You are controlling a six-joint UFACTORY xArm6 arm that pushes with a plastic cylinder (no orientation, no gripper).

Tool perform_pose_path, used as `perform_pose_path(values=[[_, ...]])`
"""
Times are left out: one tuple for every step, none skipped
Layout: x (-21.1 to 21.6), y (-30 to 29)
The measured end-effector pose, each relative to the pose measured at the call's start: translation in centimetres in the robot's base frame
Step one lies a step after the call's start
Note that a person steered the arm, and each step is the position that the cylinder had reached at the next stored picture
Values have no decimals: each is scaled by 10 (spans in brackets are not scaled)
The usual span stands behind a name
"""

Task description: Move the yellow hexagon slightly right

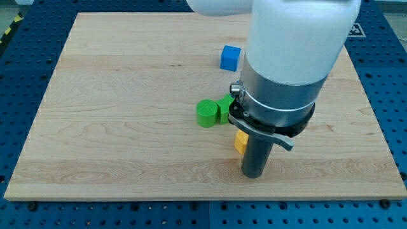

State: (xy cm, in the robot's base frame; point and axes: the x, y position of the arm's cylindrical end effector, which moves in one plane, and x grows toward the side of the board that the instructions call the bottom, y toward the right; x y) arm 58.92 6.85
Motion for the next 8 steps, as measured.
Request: perform_pose_path(values=[[0,-8],[0,-47],[-16,-62],[-26,-60],[-38,-44],[-40,-8],[-40,1],[-42,22]])
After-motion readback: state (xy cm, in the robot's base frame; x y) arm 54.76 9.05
